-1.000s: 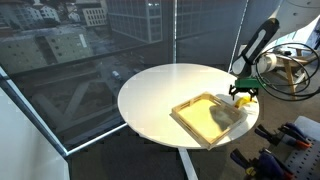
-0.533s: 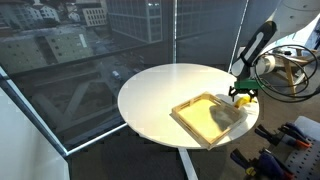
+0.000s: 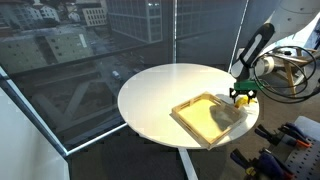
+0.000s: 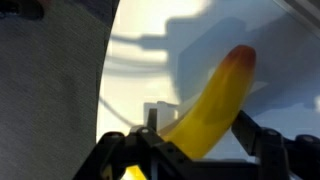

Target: Pick up the banana and place it in the wooden tray

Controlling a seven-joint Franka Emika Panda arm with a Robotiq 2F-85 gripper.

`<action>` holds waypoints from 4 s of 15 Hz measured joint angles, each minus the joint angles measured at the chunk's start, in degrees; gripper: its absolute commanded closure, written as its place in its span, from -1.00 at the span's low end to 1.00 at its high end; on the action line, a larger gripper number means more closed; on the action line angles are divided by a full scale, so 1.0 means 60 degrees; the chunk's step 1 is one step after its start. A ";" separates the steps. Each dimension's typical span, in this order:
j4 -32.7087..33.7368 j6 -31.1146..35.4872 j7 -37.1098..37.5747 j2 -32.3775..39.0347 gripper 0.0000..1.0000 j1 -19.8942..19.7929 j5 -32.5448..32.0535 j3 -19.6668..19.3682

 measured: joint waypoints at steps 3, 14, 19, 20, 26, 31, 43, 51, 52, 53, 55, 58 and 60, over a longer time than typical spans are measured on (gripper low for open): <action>0.0019 0.0000 0.0000 0.0023 0.54 0.0000 0.0004 0.0000; 0.0011 -0.0005 -0.0682 -0.0194 0.72 -0.0064 0.0004 -0.0002; -0.0029 -0.0082 -0.1282 -0.0530 0.72 -0.0201 0.0004 0.0053; -0.0042 -0.0101 -0.1392 -0.0600 0.72 -0.0221 0.0004 0.0067; -0.0106 -0.0314 -0.1962 -0.1020 0.72 -0.0259 0.0004 0.0116; -0.0111 -0.0632 -0.2329 -0.1380 0.72 -0.0259 -0.0014 0.0120; -0.0565 -0.0811 -0.2406 -0.2494 0.72 -0.0161 -0.0523 0.0197; -0.1274 -0.0810 -0.2450 -0.3546 0.72 -0.0037 -0.1025 0.0426; -0.1349 -0.0810 -0.2518 -0.3648 0.72 -0.0036 -0.1025 0.0497; -0.1406 -0.0810 -0.2592 -0.3736 0.72 -0.0036 -0.1025 0.0576; -0.1494 -0.0810 -0.2737 -0.3867 0.72 -0.0034 -0.1025 0.0751; -0.1559 -0.0810 -0.2872 -0.3959 0.72 -0.0024 -0.1025 0.1023; -0.1563 -0.0810 -0.2907 -0.3979 0.72 -0.0001 -0.1025 0.1182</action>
